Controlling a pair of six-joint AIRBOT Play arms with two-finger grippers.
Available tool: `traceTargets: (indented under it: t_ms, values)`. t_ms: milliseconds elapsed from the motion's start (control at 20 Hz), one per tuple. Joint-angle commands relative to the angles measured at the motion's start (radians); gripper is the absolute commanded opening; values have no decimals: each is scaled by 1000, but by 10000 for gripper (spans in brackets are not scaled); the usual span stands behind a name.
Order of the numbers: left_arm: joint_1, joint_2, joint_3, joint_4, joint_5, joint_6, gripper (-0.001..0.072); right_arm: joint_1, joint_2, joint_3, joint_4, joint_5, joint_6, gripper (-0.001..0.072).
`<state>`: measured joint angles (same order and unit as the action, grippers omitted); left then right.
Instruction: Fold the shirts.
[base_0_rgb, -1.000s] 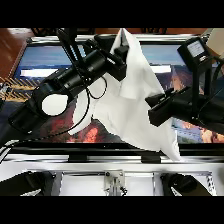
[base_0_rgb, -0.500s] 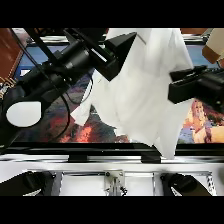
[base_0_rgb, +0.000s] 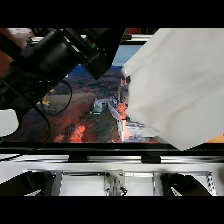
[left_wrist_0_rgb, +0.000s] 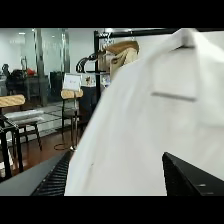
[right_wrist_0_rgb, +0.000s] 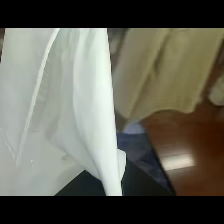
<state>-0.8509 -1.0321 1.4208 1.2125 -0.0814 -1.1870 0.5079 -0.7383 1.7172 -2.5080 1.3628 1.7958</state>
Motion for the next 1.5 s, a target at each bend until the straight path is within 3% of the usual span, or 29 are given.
traceTargets:
  t_ms: [0,350,650,1000,1150,1450]
  values:
    - [1,32,0,0,3,1,685,0,0,180,-325,134,-21,42]
    - [3,63,0,1,2,1,685,0,-39,264,-379,169,-82,43]
    - [3,64,0,1,2,1,685,-15,-197,264,-365,53,-62,44]
    - [3,62,0,0,-75,-14,684,-506,-383,264,-20,-130,106,47]
    - [8,61,-3,1,-113,-10,684,-730,-423,264,132,-226,111,47]
    - [118,62,-2,15,-113,-11,684,-1078,-441,264,227,-289,111,47]
